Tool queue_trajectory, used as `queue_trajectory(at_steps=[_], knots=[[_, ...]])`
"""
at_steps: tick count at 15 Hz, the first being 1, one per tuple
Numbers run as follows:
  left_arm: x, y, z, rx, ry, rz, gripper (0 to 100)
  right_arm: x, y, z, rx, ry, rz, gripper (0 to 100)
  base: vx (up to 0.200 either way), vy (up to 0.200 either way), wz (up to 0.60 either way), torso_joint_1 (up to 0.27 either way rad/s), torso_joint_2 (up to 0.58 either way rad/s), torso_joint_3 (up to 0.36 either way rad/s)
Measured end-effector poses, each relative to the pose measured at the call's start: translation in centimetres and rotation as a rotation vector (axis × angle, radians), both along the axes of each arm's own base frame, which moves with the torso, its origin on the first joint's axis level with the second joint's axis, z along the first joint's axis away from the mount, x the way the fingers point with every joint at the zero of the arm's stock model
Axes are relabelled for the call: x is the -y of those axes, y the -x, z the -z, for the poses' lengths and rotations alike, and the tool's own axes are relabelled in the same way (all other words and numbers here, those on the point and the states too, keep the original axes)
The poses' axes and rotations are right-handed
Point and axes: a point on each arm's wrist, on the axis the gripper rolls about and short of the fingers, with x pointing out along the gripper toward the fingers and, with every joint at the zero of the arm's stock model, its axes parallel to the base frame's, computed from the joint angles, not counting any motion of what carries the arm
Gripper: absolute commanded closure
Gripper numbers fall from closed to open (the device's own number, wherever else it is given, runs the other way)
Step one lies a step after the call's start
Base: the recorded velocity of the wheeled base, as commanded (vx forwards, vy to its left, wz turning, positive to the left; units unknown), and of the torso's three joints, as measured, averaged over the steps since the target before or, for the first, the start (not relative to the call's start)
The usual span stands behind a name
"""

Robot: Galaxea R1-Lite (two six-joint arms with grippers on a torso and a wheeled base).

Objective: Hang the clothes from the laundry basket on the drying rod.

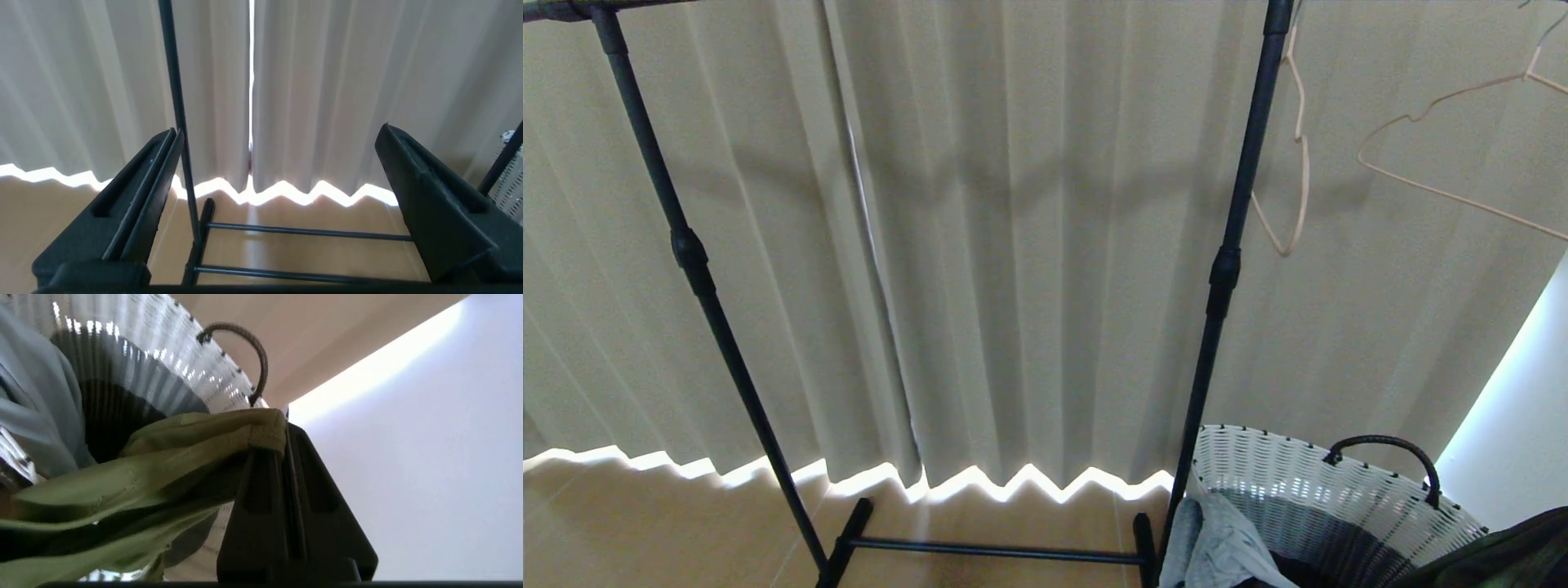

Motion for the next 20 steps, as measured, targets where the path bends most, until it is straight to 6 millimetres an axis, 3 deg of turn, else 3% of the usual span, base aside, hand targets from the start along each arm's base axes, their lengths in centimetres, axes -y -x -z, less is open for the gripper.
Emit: queue_trajectory(at_steps=[3, 13, 20], knots=[[0.0, 0.0, 0.0, 0.0, -0.003, -0.001, 0, -0.09, 0.03, -0.31, 0.06, -0.036, -0.021, 100, 0.0, 0.0, 0.0, 0.0, 0.0, 0.0], [0.0, 0.0, 0.0, 0.0, -0.003, -0.001, 0, -0.16, 0.43, -0.11, 0.077, -0.056, -0.024, 100, -0.2, 0.0, 0.0, 0.003, 0.0, 0.001], [0.0, 0.0, -0.01, 0.001, -0.003, -0.002, 0, -0.16, 0.44, -0.18, 0.08, -0.055, -0.023, 100, 0.0, 0.0, 0.0, 0.0, 0.0, 0.0]])
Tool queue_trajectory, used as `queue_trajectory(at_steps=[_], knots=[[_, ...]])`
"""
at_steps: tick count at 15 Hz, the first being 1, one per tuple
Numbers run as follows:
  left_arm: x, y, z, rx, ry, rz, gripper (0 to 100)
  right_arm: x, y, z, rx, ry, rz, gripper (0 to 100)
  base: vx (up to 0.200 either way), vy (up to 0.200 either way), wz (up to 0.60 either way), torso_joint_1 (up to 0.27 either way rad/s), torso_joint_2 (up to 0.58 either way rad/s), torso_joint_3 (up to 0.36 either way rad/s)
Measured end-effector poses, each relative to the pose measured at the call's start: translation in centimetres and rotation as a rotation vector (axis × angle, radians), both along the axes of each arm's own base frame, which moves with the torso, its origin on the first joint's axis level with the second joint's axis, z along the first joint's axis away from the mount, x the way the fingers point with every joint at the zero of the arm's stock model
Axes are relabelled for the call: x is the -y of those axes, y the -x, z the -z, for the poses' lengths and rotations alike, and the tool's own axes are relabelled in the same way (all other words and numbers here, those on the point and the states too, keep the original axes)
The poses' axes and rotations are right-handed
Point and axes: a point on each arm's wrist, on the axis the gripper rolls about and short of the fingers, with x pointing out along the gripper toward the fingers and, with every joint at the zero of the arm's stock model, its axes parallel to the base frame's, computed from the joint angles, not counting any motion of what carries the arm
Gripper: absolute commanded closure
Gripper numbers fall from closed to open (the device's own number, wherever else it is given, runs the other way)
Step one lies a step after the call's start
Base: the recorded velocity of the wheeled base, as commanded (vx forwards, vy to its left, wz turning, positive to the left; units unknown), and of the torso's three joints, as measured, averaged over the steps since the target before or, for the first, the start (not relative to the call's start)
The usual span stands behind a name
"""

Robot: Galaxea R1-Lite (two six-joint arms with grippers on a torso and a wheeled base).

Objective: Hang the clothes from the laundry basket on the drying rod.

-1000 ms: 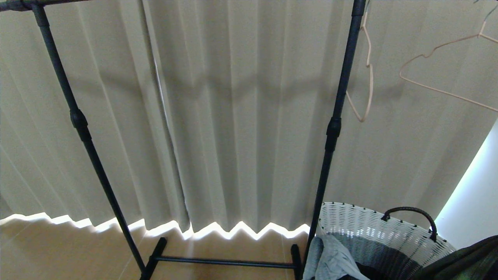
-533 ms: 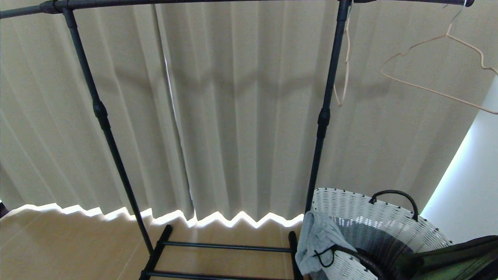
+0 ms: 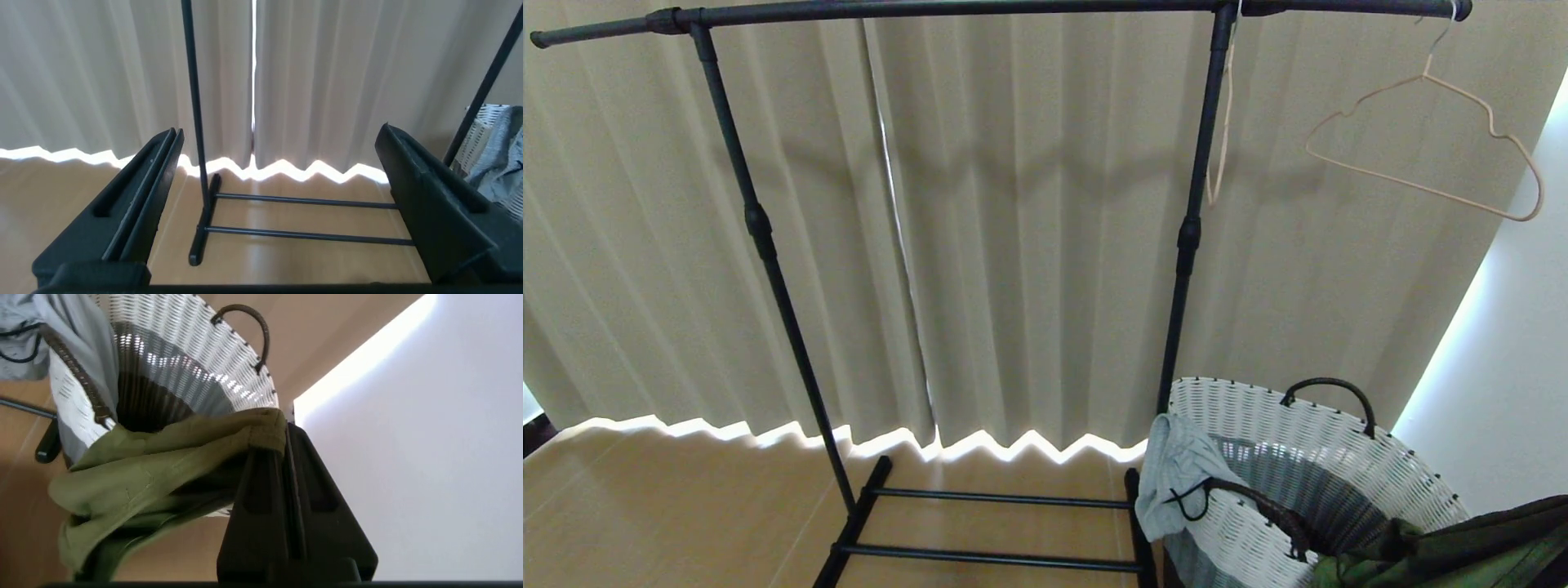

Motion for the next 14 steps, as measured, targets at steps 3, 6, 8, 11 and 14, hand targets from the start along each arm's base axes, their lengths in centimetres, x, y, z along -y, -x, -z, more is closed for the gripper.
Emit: queue_trajectory(at_steps=[3, 6, 8, 11, 14], knots=[[0.0, 0.0, 0.0, 0.0, 0.0, 0.0, 0, -0.02, -0.01, -0.04, 0.001, 0.0, -0.003, 100, 0.0, 0.133, 0.0, 0.002, 0.0, 0.002], [0.0, 0.0, 0.0, 0.0, 0.0, -0.001, 0, -0.03, -0.01, -0.03, 0.001, 0.001, -0.005, 100, 0.0, 0.2, 0.0, 0.004, 0.01, 0.001], [0.0, 0.0, 0.0, 0.0, 0.0, -0.001, 0, -0.04, -0.01, -0.04, 0.001, 0.001, -0.006, 100, 0.0, 0.2, 0.0, 0.005, 0.0, -0.002], [-0.01, 0.0, 0.0, 0.0, -0.002, -0.005, 0, -0.03, -0.09, -0.35, 0.013, 0.001, -0.008, 100, 0.0, 0.133, 0.0, 0.0, 0.0, 0.003], [-0.01, 0.0, 0.0, -0.001, -0.006, -0.007, 0, -0.09, -0.19, -0.42, 0.011, 0.0, -0.019, 100, 0.0, 0.0, 0.0, 0.0, 0.0, 0.0]])
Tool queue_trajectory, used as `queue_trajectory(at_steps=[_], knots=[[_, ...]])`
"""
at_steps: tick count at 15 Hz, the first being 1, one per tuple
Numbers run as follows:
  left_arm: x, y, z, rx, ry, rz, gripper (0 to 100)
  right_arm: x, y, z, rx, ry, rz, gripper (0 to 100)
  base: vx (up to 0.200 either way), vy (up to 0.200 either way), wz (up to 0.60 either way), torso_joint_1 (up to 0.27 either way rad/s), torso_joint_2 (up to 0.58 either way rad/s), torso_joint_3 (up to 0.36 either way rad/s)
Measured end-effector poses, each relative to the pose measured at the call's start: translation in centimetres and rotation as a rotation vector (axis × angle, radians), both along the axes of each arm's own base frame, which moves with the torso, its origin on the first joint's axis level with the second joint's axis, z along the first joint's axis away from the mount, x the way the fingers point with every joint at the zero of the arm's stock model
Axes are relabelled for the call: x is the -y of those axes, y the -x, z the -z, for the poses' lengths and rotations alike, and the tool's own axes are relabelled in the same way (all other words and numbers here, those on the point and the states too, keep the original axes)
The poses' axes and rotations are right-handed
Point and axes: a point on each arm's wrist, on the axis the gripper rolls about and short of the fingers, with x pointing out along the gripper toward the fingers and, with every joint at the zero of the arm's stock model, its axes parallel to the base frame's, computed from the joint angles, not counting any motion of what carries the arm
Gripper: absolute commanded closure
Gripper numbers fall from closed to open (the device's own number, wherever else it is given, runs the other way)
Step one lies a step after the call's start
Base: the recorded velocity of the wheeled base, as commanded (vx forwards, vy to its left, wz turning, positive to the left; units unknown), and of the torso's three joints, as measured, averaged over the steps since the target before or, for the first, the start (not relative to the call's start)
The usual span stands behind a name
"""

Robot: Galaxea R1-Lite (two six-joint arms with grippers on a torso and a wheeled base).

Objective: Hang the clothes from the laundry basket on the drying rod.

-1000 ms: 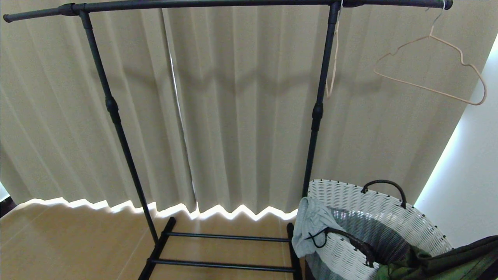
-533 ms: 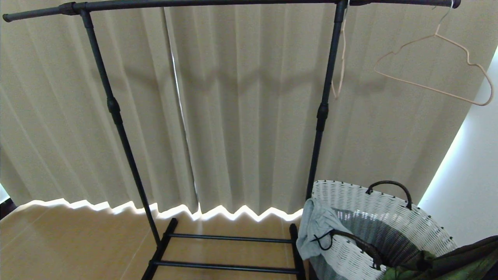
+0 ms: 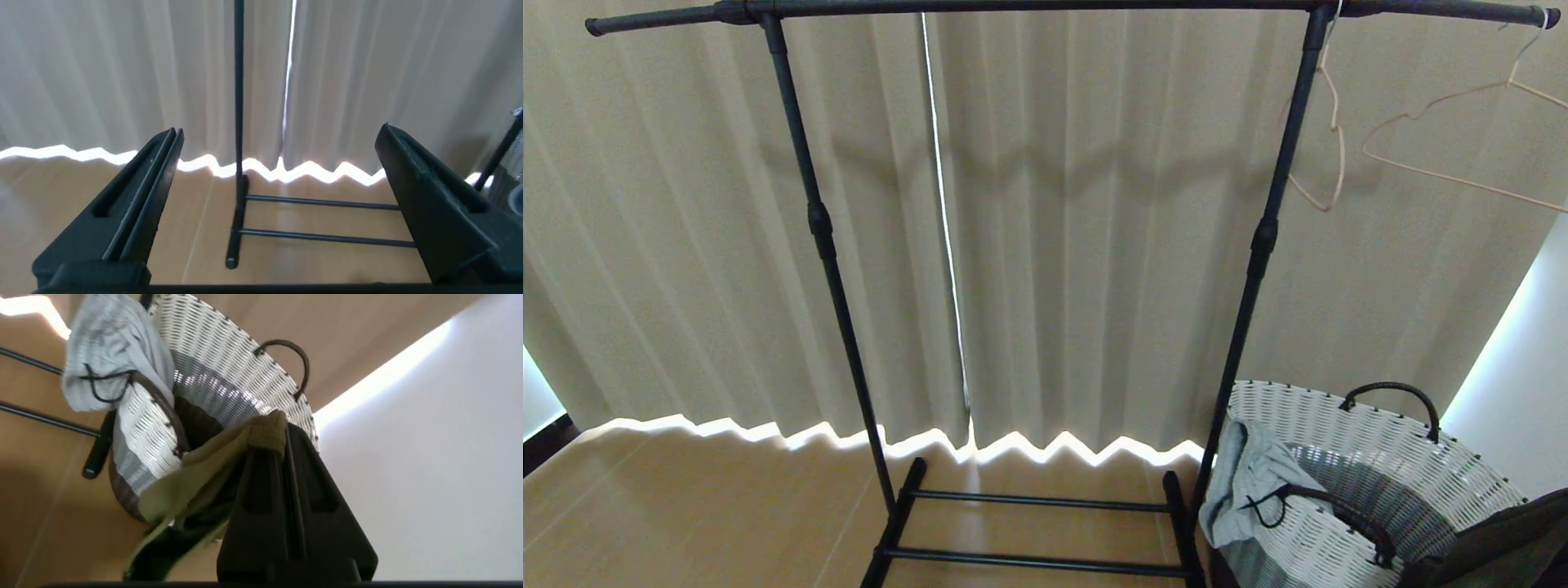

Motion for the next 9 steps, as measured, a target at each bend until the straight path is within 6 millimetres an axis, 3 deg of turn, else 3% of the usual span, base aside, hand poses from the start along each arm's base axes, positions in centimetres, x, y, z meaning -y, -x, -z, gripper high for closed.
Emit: queue_trajectory(at_steps=[5, 9], knots=[[0.0, 0.0, 0.0, 0.0, -0.049, 0.02, 0, -0.5, -0.4, 0.0, -0.015, -0.021, -0.091, 100, 0.0, 0.0, 0.0, 0.0, 0.0, 0.0], [0.2, 0.0, 0.0, 0.003, -0.11, 0.066, 0, -1.2, -1.2, -1.4, 0.022, -0.087, -0.184, 100, 0.0, 0.0, 0.0, 0.0, 0.0, 0.0]])
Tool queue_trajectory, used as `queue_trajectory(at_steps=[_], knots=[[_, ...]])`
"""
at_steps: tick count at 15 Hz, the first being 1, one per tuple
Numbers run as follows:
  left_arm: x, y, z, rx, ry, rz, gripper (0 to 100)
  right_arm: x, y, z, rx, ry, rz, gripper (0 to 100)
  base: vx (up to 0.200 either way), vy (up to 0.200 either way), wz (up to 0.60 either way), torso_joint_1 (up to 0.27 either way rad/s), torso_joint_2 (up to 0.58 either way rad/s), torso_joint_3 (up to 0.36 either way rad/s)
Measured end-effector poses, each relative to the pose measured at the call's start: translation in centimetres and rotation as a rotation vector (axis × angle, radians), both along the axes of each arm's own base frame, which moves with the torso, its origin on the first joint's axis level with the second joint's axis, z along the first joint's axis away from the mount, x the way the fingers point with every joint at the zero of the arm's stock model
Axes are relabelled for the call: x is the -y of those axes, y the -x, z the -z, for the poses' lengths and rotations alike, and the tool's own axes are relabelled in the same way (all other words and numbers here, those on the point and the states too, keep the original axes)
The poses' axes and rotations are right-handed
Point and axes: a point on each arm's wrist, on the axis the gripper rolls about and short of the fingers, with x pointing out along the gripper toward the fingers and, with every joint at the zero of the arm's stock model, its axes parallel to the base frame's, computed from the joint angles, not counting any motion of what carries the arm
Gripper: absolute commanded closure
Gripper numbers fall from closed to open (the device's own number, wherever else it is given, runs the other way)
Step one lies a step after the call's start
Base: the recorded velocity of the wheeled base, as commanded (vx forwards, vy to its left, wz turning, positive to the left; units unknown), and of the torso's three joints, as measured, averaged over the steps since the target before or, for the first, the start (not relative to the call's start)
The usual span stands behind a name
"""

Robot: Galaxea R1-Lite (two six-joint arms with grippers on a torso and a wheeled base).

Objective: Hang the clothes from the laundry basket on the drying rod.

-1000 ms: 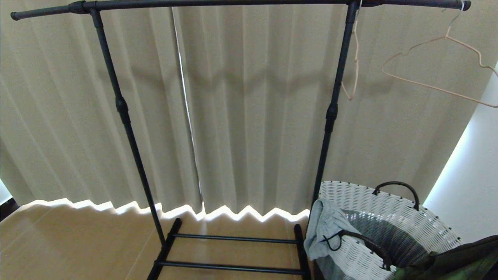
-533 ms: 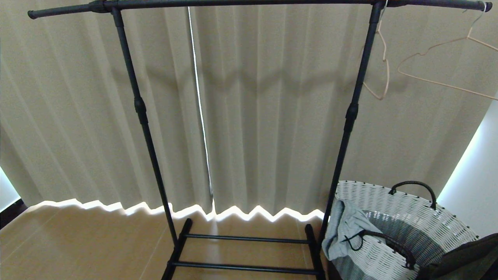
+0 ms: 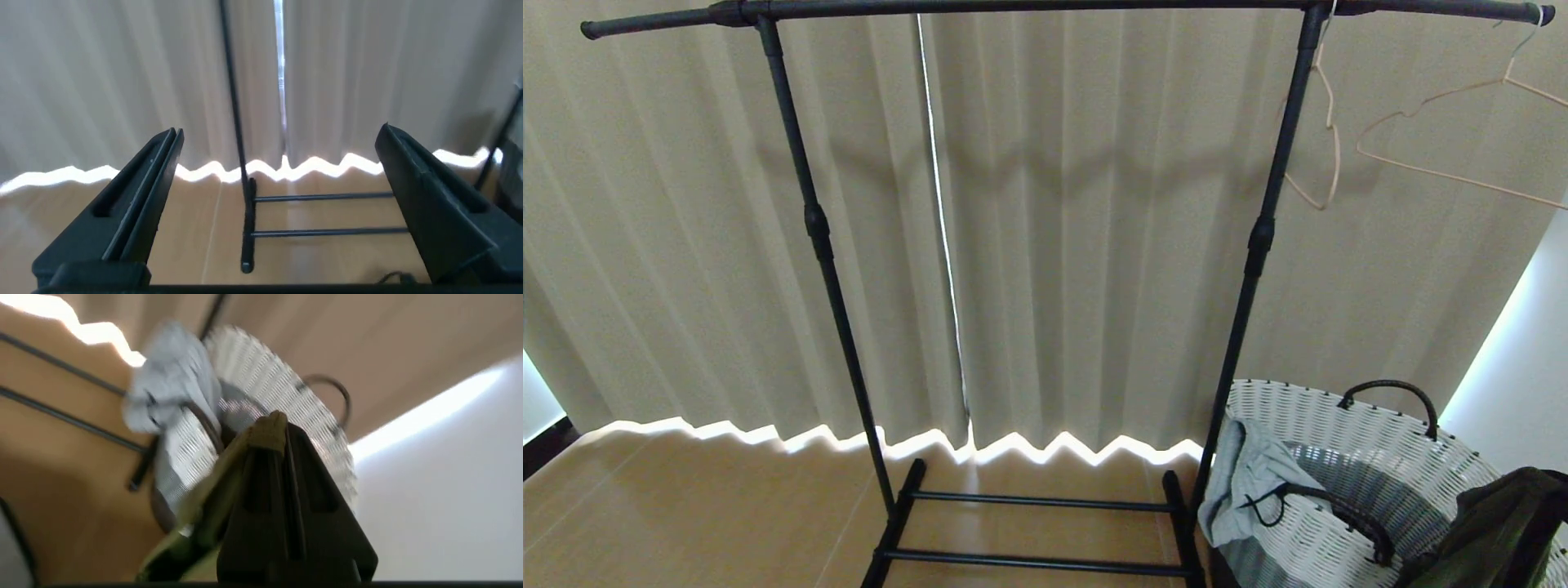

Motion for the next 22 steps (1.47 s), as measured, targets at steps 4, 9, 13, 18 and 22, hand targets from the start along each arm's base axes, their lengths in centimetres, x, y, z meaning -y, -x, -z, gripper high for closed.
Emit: queue_trajectory(at_steps=[4, 9, 13, 18, 22], knots=[[0.4, 1.0, -3.1, 0.108, -0.084, 0.187, 0, -1.3, -1.0, -3.1, 0.063, -0.12, -0.101, 100, 0.0, 0.0, 0.0, 0.0, 0.0, 0.0], [0.7, -0.6, -9.7, 0.09, -0.133, 0.319, 0, -3.3, -2.5, -6.1, 0.099, -0.229, -0.228, 100, 0.0, 0.0, 0.0, 0.0, 0.0, 0.0], [1.4, -5.2, -13.7, 0.02, -0.147, 0.541, 0, -4.9, -2.7, -8.3, 0.122, -0.316, -0.338, 100, 0.0, 0.0, 0.0, 0.0, 0.0, 0.0], [6.4, -12.1, -17.1, -0.08, -0.134, 0.685, 0, -6.8, -4.2, -9.9, 0.107, -0.372, -0.395, 100, 0.0, 0.0, 0.0, 0.0, 0.0, 0.0], [14.1, -16.6, -16.4, -0.184, -0.146, 0.785, 0, -8.5, -5.2, -10.9, 0.102, -0.384, -0.453, 100, 0.0, 0.0, 0.0, 0.0, 0.0, 0.0]])
